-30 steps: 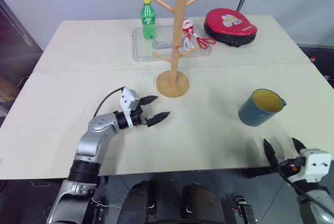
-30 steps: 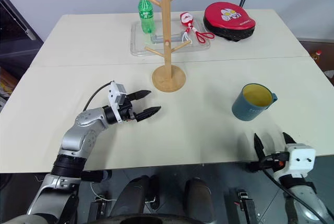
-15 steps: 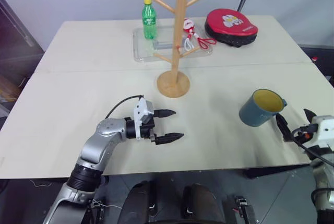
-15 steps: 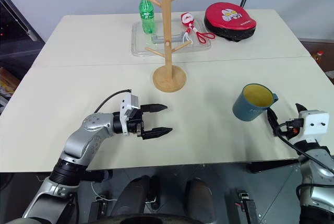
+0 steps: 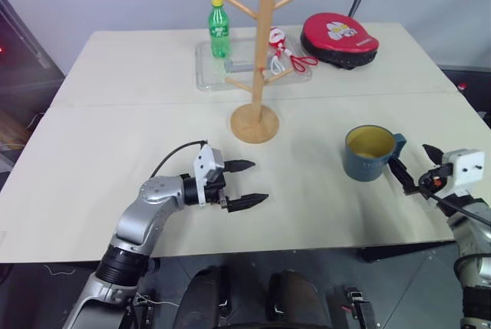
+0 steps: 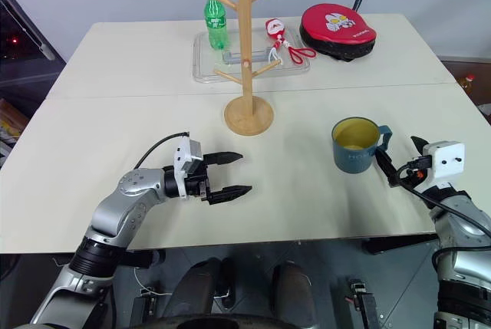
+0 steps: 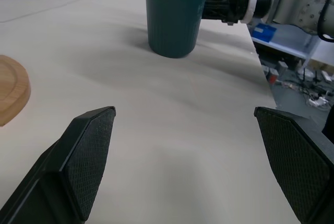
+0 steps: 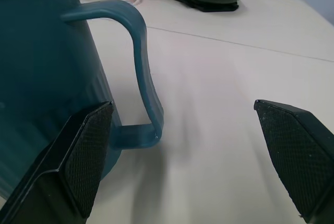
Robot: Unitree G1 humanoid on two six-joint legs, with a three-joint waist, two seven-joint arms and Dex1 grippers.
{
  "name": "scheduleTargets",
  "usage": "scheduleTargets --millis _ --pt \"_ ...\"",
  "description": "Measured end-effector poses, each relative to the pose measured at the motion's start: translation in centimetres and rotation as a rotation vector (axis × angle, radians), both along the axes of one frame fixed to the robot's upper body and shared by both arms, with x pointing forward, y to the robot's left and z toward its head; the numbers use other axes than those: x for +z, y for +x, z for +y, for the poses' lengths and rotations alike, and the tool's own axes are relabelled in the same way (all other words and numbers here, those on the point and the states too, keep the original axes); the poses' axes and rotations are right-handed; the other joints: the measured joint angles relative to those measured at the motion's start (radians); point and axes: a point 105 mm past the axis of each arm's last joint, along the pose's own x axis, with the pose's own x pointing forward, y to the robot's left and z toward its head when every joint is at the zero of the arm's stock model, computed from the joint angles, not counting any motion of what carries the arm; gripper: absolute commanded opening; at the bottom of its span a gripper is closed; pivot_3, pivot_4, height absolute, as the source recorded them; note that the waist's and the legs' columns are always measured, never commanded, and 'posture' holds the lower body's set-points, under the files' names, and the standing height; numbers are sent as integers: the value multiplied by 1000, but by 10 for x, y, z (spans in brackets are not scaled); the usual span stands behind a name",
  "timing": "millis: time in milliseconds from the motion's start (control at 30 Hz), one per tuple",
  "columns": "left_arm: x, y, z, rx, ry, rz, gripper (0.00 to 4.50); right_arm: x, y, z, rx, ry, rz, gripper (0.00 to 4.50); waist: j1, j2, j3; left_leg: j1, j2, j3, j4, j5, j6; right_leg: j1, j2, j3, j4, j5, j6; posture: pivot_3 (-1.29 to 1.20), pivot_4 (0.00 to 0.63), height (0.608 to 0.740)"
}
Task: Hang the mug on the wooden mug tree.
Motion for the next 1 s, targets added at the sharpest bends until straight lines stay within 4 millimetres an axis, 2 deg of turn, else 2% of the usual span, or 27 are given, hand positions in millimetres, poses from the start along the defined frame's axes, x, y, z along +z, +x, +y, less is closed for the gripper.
scheduleTargets --millis 600,1000 --pt "-1 1 5 10 20 -3 4500 -4 14 -6 26 21 22 4478 -1 0 0 0 0 0 0 0 0 0 0 0 0 0 0 0 150 739" --pt "5 3 13 29 18 -19 4500 -9 30 2 96 45 27 4478 -2 0 0 0 0 0 1 0 0 0 0 0 0 0 0 0 150 739"
